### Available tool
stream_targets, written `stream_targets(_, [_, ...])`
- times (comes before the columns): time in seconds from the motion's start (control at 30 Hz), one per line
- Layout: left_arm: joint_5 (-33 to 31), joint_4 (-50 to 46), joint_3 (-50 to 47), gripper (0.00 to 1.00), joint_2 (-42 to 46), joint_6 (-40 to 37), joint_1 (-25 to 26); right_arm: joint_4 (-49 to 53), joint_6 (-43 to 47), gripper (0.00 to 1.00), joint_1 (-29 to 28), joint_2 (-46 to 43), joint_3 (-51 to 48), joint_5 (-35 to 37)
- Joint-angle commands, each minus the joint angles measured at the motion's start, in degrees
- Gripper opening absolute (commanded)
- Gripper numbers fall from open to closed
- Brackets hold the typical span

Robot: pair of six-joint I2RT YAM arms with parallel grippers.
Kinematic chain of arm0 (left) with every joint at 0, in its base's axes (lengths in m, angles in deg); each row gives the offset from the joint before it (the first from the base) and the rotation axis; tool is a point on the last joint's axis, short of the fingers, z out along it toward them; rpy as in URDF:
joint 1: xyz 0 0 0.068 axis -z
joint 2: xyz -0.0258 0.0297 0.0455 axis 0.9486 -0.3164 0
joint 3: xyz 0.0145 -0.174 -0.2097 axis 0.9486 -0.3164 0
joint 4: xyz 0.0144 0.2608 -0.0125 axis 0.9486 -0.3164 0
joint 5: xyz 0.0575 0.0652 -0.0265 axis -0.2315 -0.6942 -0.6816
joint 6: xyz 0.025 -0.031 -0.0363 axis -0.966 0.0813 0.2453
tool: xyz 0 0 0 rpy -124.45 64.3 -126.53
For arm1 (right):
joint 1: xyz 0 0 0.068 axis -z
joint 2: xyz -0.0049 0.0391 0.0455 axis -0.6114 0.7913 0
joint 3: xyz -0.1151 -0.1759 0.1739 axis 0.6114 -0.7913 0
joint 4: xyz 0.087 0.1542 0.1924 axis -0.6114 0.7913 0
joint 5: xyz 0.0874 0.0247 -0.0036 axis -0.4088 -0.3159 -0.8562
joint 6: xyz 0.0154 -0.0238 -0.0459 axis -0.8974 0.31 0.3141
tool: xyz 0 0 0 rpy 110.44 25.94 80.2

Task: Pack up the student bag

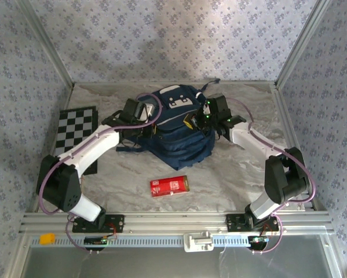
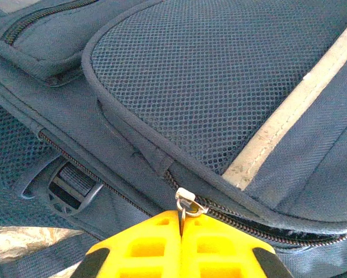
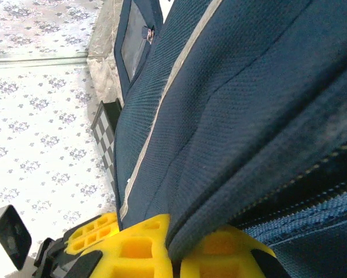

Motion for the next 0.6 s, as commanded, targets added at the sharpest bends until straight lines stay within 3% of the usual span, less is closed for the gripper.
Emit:
stream_targets(0.0, [-1.82, 1.30, 2.34, 0.00, -1.67, 0.56, -3.33, -0.51, 1.00, 0.00, 1.17, 1.28, 1.86, 2.48])
stream_targets(0.23, [0.53, 2.29, 6.03, 0.00, -4.46, -0.82, -3.98, -4.09, -1.06, 0.01, -0.58, 3.08, 5.24, 4.64])
stream_targets(0.37, [-0.05, -0.43, 7.66, 0.01, -5.97, -0.81, -4.43, -1.60, 1.10, 0.18, -0.92, 1.80, 6.42, 5.29])
stream_targets(0.57, [0.40, -2.92, 1.72, 0.43, 1.66, 3.48, -4.44, 7.11, 11.39, 0.45, -0.21, -3.05, 5.08, 5.37])
